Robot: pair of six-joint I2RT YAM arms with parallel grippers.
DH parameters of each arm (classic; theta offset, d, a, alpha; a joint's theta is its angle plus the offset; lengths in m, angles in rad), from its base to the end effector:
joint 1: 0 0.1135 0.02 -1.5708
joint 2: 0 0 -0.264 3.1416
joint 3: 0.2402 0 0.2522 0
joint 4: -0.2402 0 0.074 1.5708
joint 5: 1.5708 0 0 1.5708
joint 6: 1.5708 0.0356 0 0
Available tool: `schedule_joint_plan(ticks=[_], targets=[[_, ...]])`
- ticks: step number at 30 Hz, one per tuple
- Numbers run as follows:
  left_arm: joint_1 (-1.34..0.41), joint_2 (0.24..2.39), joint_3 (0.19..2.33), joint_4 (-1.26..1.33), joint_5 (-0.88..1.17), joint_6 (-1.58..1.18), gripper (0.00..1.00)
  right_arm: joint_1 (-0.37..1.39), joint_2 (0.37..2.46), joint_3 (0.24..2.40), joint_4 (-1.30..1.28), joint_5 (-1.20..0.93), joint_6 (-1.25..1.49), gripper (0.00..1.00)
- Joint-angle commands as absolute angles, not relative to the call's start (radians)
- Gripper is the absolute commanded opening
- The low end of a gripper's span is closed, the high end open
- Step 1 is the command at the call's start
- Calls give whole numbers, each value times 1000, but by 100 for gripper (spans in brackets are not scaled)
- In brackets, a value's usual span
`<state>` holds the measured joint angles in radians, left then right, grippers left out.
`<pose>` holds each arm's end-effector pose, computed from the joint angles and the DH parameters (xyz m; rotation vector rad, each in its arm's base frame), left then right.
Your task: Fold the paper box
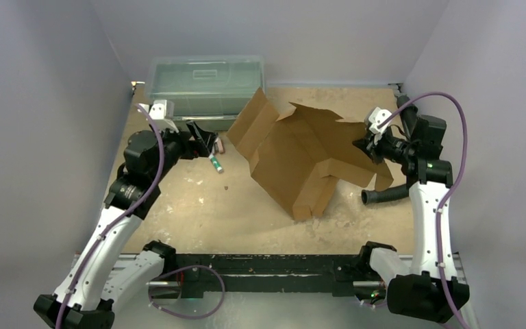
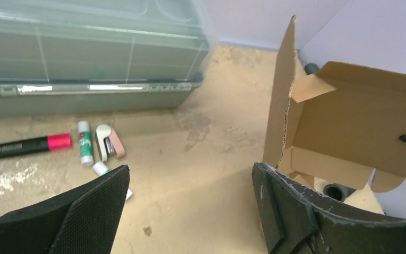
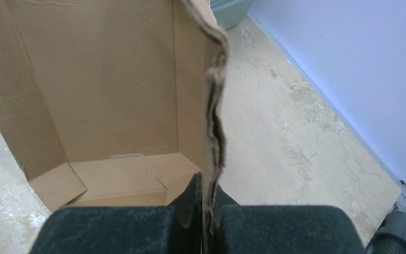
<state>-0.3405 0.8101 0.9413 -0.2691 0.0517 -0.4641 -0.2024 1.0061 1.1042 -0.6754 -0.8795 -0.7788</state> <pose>0.1705 -0.0624 0.3812 -0.0687 1.7493 -0.6384 0.1991 -0.0129 0.3674 -0.9928 1.6641 0.2996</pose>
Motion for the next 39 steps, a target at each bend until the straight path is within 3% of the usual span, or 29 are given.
schedule_joint_plan(ticks=[1,10,18,39], targets=[[-332,872,948,-287,39,-498,82,-195,978,1097,-644,-890,-810,0],[-328,1018,891,37,330,-528,79,-165,971,1138,-698,-886,-878,0],[-328,1085,895,112,476,-569,80,-110,971,1181,-733,-874,-886,0],[-331,1096,805,129,550,-644,83,64,1008,1290,-672,-627,-735,0]])
